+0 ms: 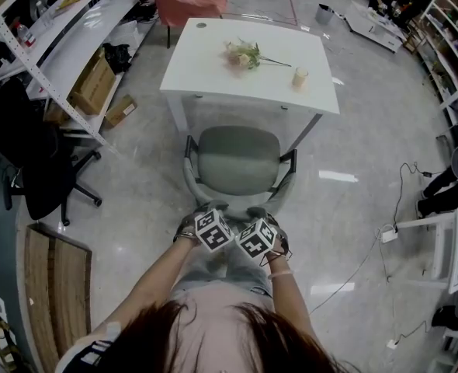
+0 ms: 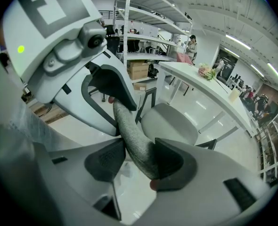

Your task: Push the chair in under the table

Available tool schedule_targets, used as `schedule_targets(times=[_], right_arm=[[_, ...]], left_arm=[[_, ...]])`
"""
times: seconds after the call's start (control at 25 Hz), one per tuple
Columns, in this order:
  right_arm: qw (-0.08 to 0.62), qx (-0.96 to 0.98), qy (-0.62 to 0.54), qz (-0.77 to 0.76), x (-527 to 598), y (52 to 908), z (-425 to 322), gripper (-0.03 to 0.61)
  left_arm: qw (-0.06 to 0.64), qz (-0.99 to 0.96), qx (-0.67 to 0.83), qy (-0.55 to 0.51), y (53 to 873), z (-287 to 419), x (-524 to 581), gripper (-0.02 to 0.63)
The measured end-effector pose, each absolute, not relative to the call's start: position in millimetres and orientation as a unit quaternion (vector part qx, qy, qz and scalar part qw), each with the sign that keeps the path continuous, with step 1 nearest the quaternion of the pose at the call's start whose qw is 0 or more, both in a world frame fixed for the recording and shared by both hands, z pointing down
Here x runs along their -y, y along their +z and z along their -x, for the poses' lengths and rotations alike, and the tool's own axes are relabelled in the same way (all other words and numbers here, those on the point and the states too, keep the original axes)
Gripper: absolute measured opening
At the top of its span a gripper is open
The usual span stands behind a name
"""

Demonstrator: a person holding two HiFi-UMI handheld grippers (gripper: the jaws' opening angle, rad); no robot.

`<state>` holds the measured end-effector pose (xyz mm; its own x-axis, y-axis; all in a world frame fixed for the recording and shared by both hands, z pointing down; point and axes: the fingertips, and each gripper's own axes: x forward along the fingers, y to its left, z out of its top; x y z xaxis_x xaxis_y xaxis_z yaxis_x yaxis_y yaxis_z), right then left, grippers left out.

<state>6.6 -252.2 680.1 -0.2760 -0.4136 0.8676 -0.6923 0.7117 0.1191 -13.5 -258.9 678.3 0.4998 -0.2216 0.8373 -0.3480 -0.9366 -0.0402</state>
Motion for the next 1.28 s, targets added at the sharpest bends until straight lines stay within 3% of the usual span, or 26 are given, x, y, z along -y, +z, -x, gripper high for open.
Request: schedule_targets(times=[1.28], right_arm=[[0.487, 0.787, 0.137, -0.353, 333.9, 681.8, -12.8, 0.199]], left_arm=[[0.066, -0.863, 0.169, 0.471, 679.8, 7.4, 340.4, 0.201]])
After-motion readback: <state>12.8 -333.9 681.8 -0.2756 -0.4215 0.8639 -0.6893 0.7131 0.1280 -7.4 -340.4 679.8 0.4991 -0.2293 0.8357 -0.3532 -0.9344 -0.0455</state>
